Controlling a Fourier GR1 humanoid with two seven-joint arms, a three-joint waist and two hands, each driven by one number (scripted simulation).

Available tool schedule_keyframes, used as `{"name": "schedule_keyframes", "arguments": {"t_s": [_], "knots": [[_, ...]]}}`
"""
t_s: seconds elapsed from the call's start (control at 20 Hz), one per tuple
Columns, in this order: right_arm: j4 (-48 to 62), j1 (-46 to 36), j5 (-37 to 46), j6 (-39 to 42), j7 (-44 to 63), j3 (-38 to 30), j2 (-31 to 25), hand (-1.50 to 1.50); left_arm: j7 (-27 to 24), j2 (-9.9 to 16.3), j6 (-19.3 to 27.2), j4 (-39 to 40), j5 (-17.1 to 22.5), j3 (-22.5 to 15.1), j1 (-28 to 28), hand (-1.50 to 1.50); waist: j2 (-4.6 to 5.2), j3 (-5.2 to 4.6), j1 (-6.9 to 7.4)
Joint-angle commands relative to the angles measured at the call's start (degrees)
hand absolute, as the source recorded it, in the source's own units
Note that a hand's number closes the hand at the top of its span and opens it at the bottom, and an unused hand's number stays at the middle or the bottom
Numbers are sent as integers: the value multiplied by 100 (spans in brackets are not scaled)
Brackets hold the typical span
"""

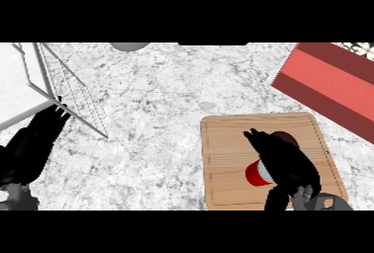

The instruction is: Pick the can from the cutting board and place it in the cardboard box

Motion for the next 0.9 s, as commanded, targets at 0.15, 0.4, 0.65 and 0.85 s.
{"name": "schedule_keyframes", "arguments": {"t_s": [0.15, 0.4, 0.65, 0.85], "knots": [[211, -112, 468, -11, -386, -114, 198, 150, 428, -60, 60, -449, -35, 88, 6, 0, -2, 0, 9], [524, -97, 881, -444, -986, 110, 266, 150, 212, 122, -425, -495, 238, 392, 413, 0, -2, 0, 27], [407, 193, 1108, -516, -1387, 103, 255, 150, -36, -347, 32, -26, -413, -17, -69, 0, 0, 0, -9], [286, 69, 1004, -211, -1729, -264, 76, 150, 651, -110, -83, -602, -31, 242, -27, 0, -5, 0, 4]]}}
